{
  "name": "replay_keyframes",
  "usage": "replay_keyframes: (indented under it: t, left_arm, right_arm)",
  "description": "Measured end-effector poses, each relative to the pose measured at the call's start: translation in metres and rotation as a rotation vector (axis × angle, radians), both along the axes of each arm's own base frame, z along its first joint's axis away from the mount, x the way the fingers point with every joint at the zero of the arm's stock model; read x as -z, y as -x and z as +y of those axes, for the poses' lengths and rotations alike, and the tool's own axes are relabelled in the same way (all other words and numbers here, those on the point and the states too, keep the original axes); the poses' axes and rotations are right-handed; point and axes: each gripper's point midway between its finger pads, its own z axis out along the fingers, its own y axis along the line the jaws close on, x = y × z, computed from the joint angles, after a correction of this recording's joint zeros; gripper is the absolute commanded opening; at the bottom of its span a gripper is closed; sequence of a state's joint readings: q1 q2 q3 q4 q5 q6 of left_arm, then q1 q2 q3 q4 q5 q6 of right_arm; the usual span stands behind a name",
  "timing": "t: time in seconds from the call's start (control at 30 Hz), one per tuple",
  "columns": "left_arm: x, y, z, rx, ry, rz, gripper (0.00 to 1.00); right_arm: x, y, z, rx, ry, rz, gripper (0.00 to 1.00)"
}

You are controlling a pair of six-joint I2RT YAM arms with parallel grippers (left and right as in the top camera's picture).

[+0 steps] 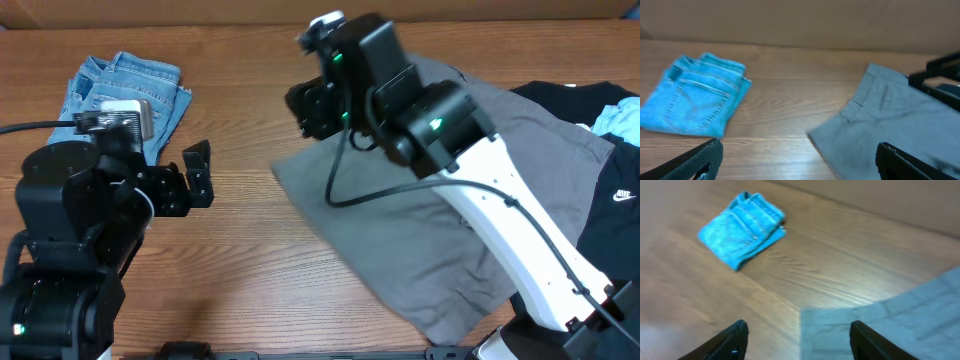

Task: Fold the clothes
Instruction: 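Lift and drag the grey shorts leftward onto the open table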

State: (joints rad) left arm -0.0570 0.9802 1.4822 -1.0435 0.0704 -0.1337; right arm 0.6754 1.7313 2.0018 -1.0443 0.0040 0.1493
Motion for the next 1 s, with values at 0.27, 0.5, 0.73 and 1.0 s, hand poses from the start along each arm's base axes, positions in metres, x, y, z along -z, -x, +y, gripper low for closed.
replay_keyframes:
  t: [0.27,0.5,0.73,1.0]
  left_arm:
    - [0.028,-0.028,-0.028,0.14,0.0,0.116,1.0]
    - [0.181,-0.088,-0.104,0.364,-0.082,0.568,1.0]
    - [0.318,-0.114,-0.112,0.353,-0.125,0.855,0.99]
    - [0.361,-0.114,-0.117,0.342,-0.099,0.939,0.27]
  right_arm:
    - [-0.068,-0.031,-0.128,0.393,-0.041,-0.15,0.7]
    - [-0.188,0.063,-0.19,0.458,-0.253,-0.403,0.7]
    - [-0.172,0.079,-0.197,0.472,-0.231,-0.335,0.7]
    - [-0.151,0.067,-0.192,0.476,-0.183,-0.267,0.7]
